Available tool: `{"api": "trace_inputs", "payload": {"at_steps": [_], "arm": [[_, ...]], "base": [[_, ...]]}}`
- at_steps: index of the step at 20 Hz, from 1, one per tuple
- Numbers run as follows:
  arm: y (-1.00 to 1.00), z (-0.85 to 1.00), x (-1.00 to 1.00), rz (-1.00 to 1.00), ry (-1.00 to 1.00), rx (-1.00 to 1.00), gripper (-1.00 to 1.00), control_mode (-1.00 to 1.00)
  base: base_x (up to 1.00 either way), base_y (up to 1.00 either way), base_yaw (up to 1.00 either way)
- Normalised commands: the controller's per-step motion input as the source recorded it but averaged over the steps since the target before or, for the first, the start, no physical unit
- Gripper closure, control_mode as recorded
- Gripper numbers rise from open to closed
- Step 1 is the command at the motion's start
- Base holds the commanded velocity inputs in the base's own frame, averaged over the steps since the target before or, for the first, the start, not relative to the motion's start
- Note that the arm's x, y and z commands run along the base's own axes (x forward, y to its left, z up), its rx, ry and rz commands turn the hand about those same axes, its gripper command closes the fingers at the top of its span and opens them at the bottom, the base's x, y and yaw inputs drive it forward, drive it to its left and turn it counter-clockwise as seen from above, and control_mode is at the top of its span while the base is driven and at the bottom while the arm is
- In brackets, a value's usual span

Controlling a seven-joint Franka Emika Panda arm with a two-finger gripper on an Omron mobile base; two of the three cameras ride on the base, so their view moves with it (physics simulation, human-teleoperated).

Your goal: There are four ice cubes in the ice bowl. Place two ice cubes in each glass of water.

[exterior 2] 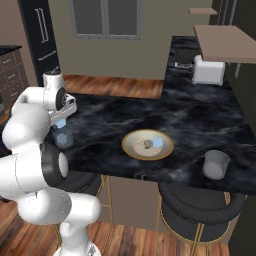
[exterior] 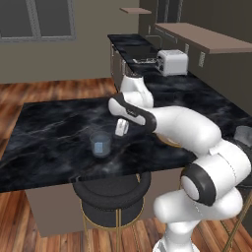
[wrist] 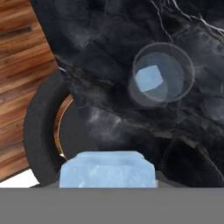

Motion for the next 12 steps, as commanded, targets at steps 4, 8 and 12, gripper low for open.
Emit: {"api": "trace_inputs", "payload": {"at_steps": [4, 8, 12], "arm": [[0.88, -0.01, 0.63, 0.0, 0.09, 0.0, 1.0, -1.0], [0.37, -0.13, 0.53, 0.0, 0.15, 0.0, 1.0, -1.0], [0.06, -0.31, 0.42, 0.0, 0.14, 0.0, 1.0, -1.0]], "base": [[0.0, 0.0, 0.0], [0.0, 0.0, 0.0], [0.0, 0.0, 0.0]]}}
